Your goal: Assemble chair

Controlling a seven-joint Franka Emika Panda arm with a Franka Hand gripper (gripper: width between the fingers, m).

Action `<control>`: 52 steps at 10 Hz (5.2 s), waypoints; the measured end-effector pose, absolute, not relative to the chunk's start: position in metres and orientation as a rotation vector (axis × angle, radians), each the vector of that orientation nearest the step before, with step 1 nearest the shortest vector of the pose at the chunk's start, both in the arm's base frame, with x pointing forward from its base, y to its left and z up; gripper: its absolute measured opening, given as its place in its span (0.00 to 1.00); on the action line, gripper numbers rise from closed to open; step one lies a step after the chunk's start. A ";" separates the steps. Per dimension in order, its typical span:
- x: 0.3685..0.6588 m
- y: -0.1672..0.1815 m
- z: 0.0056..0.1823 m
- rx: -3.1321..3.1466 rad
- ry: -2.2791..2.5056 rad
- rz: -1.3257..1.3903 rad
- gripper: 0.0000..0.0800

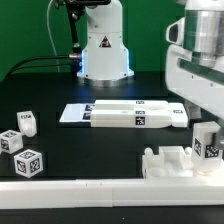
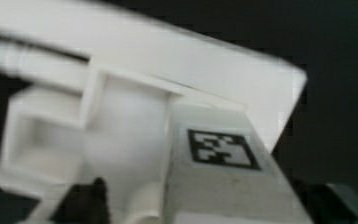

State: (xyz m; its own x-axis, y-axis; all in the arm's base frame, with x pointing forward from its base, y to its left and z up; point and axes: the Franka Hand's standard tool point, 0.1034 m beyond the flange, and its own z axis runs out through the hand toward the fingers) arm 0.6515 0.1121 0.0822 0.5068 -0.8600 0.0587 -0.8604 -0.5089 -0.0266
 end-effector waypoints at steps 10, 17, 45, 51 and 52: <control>0.656 0.118 0.084 3.066 -0.286 0.145 0.51; 0.654 0.115 0.082 2.656 -1.684 0.164 0.35; 0.652 0.111 0.078 2.253 -2.349 0.085 0.36; 0.649 0.124 0.075 2.773 -1.603 0.163 0.78; 0.648 0.126 0.074 2.851 -1.460 0.158 0.80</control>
Offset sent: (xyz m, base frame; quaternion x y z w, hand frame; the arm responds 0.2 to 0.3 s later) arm 0.0000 0.0000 0.0000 0.0000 0.0000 -0.1938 0.9810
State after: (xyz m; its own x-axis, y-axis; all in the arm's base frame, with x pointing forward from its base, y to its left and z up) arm 0.6479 0.1258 0.0741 0.5811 -0.8118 0.0579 -0.8054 -0.5838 -0.1026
